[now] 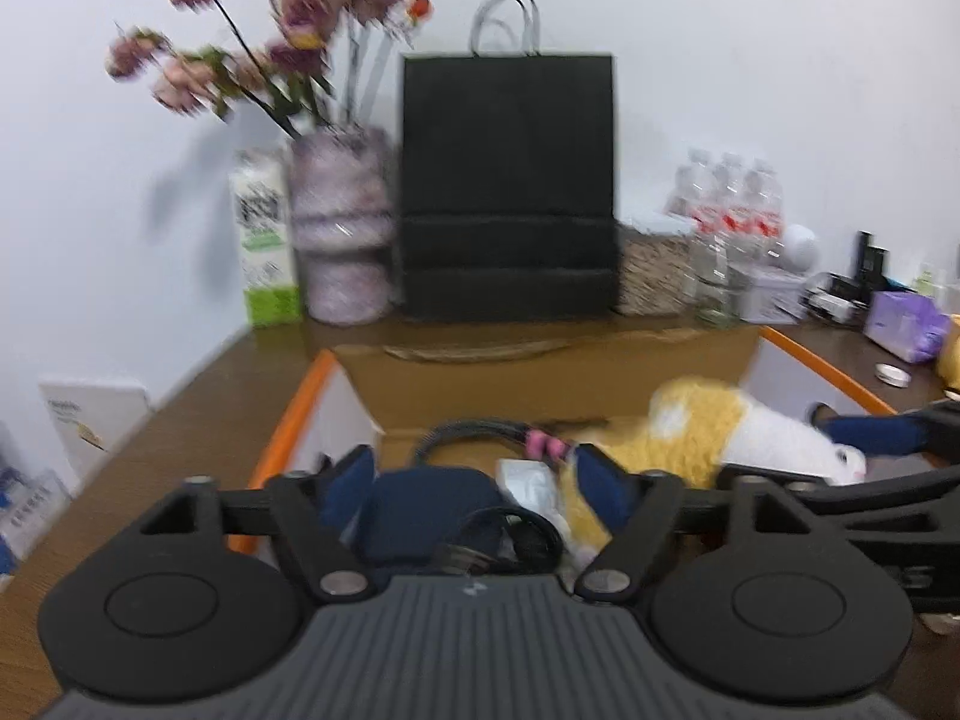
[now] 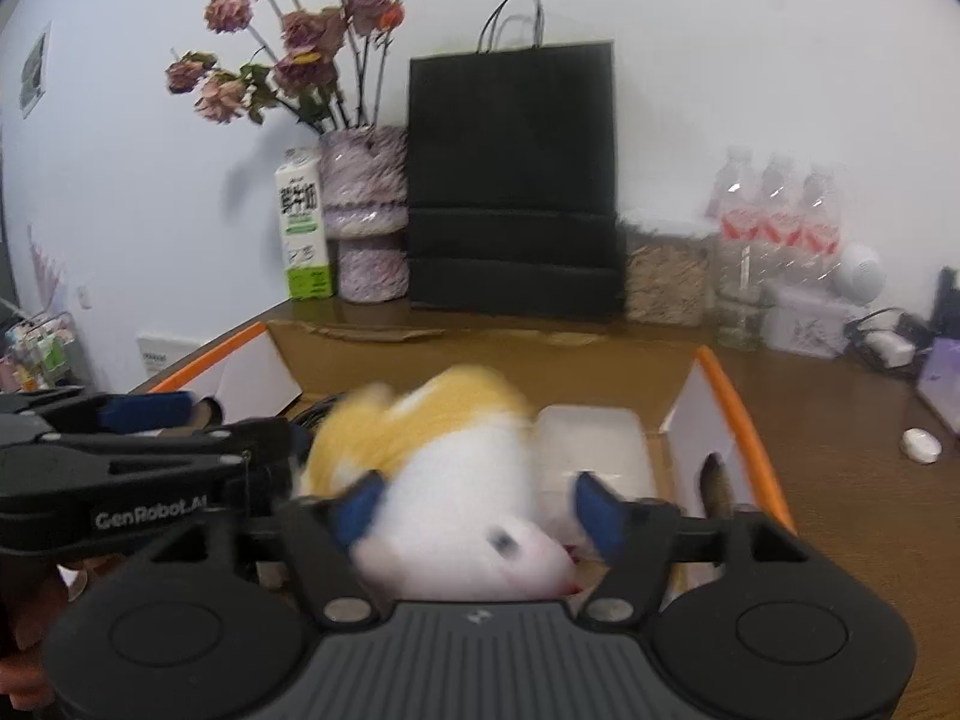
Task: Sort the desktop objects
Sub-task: 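Carry the plush toy and black cable into the cardboard box and release both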
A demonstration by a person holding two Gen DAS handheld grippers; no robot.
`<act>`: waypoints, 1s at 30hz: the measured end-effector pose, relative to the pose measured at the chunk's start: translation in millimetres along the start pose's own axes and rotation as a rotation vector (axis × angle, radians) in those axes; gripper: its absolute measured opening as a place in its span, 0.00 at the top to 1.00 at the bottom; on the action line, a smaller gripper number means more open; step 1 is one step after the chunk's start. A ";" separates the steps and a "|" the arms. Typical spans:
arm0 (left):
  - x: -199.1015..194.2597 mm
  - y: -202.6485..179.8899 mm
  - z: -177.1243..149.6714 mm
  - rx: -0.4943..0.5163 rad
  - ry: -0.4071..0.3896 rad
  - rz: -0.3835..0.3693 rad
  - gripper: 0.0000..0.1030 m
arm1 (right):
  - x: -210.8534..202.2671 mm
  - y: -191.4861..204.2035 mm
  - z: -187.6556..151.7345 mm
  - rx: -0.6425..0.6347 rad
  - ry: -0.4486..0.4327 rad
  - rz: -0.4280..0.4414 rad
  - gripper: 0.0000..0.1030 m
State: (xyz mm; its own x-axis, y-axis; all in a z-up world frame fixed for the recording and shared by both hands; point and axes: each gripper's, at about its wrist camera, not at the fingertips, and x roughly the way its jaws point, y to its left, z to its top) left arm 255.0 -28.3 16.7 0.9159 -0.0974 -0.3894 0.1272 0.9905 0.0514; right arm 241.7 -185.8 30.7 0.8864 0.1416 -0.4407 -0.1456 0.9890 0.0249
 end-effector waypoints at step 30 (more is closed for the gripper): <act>-37.7 16.2 11.7 -0.056 -0.092 0.013 0.00 | -42.7 -3.0 8.9 -0.010 -0.092 0.014 0.00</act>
State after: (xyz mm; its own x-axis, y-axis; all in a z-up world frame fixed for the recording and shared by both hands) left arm 226.9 -9.8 43.0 0.9489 -0.0902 -0.3025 0.0957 0.9954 0.0032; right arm 208.2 -194.4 57.4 0.9210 0.1588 -0.3556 -0.1618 0.9866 0.0216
